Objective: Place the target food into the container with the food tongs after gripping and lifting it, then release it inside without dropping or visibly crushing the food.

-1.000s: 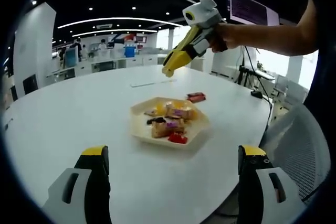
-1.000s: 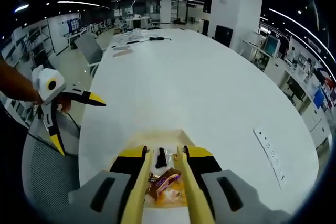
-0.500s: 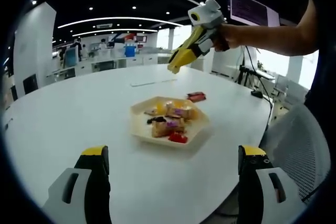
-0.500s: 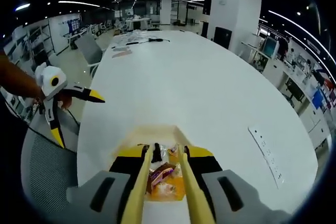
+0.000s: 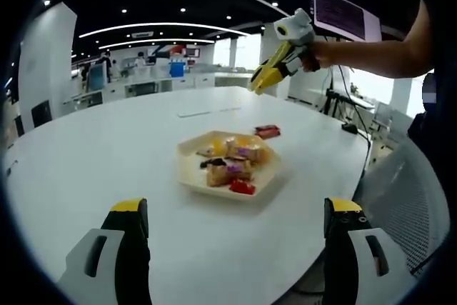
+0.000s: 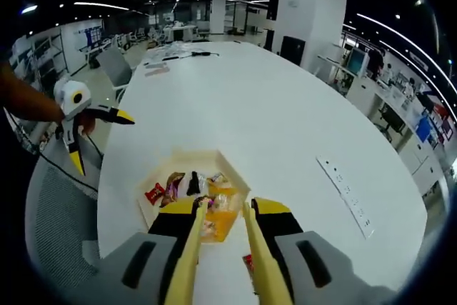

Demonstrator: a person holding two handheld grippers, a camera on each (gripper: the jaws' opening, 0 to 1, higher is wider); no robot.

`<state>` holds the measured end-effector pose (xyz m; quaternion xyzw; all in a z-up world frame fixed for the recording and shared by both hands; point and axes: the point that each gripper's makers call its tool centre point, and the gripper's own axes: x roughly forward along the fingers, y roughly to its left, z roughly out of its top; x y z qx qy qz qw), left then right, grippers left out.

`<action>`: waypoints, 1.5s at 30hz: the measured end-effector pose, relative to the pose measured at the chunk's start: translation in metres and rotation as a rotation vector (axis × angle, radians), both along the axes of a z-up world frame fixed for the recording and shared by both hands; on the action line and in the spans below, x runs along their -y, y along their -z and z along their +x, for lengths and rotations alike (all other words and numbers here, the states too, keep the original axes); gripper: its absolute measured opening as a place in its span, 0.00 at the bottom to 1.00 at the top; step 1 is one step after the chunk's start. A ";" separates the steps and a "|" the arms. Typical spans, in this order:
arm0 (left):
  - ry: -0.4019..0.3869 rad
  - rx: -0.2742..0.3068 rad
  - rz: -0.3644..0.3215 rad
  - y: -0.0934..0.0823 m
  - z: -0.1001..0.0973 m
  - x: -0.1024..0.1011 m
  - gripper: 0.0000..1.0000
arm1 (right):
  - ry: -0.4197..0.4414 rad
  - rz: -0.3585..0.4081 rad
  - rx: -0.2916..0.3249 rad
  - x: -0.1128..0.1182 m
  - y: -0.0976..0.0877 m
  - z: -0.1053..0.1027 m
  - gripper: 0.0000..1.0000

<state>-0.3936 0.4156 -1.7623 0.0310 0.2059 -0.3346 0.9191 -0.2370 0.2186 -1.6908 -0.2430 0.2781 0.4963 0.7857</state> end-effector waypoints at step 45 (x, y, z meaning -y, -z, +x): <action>0.014 -0.038 0.037 0.010 -0.003 0.002 0.99 | 0.069 0.082 0.106 0.137 0.010 0.023 0.29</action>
